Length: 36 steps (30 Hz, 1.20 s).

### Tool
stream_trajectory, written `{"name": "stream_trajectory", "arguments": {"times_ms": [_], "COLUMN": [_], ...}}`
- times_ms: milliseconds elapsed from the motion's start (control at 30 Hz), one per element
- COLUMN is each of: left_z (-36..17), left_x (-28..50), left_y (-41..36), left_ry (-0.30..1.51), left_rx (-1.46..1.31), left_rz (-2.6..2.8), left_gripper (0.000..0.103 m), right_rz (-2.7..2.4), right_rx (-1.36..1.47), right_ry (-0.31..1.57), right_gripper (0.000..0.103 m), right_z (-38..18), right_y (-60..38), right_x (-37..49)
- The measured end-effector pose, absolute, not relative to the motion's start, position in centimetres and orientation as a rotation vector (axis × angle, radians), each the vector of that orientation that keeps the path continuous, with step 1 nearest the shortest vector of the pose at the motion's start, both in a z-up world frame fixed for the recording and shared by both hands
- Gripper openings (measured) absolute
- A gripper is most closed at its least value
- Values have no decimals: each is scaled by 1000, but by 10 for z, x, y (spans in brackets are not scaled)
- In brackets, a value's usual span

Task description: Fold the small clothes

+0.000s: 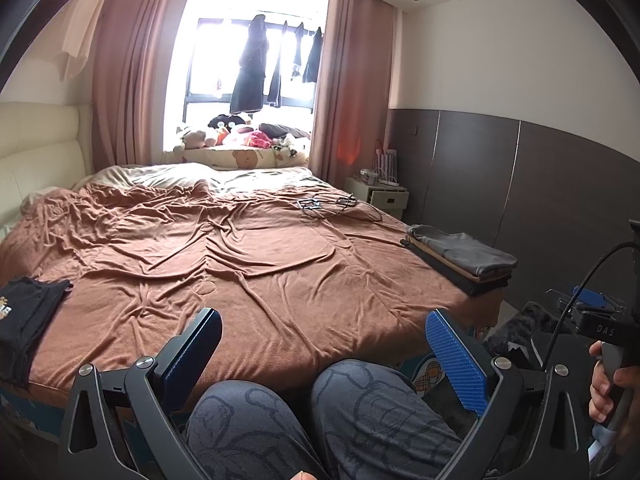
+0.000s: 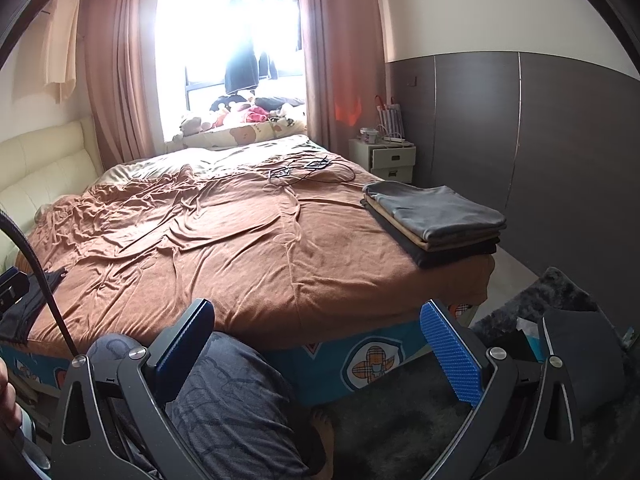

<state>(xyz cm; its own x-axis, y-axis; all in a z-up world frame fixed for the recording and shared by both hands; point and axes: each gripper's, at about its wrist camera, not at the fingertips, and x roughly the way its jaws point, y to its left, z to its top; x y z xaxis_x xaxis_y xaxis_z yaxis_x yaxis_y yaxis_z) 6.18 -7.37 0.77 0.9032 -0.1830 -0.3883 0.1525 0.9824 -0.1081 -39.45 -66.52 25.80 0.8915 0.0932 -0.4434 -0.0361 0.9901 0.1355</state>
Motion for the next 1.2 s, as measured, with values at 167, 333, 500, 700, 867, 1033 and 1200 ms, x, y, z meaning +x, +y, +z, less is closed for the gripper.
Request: {"name": "stream_trajectory", "arguments": {"times_ms": [167,333,500,700,867,1033,1200], "left_z": [8,7,6,6,6,6,6], "left_x": [60,59,59,59,59,59,58], "left_y": [-73,-74,-75,-75,-75,-74,-74], "left_ry": [403,409,409,408,408,408,407], "left_rx": [-79,-78,-78,-78,-77,-79,-78], "left_rz": [-167,-174,-176,-174,-174,-175,-173], "left_gripper": [103,102,103,103,103,103,103], "right_rz": [64,59,58,58,57,55,50], "right_rx": [124,121,117,119,115,110,108], "right_ry": [467,470,467,470,470,471,471], "right_gripper": [103,103,103,103,103,103,103], "right_z": [258,258,259,258,258,259,259], "right_y": [-665,-665,-667,-671,-673,-674,-678], "right_x": [-395,-395,-396,-395,-393,-393,-392]}}
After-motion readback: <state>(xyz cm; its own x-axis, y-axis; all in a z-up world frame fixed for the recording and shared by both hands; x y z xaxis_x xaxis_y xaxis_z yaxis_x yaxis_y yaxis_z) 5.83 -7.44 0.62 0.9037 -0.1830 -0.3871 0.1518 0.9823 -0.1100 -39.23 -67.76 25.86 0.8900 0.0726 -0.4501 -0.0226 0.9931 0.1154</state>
